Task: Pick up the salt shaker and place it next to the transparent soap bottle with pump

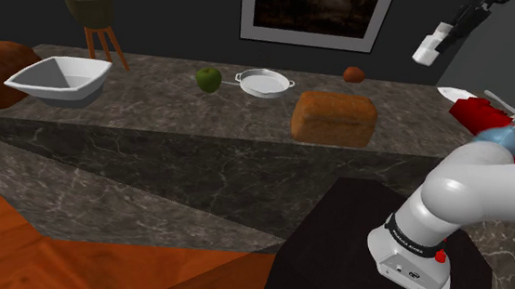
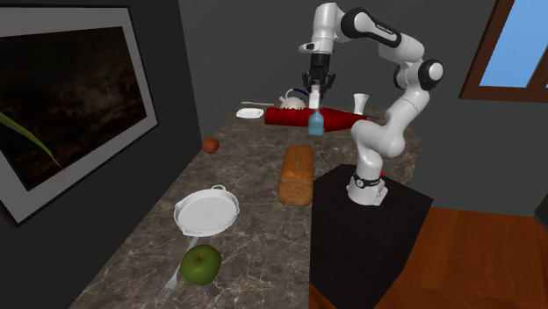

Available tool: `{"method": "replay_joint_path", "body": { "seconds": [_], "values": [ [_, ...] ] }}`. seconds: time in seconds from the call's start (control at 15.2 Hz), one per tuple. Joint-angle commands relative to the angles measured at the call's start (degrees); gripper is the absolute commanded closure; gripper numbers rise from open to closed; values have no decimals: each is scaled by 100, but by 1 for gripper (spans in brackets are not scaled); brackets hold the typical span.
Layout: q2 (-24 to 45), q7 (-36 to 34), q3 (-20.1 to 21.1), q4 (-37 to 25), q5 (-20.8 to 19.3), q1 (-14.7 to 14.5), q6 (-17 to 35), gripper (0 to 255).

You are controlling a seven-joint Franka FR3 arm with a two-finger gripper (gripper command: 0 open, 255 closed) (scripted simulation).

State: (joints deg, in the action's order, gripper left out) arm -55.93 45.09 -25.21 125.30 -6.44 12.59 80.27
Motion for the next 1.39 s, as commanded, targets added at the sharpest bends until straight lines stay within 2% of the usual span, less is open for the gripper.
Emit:
{"method": "replay_joint_path", "body": {
  "seconds": [0.0,0.73,1.32],
  "values": [
    [-209,159,-106,-21,-135,101,-236,255],
    [-1112,1221,-796,-541,-1049,552,-1556,255],
    [-1417,2314,-1398,-1537,-1991,613,-2555,255]
  ]
}}
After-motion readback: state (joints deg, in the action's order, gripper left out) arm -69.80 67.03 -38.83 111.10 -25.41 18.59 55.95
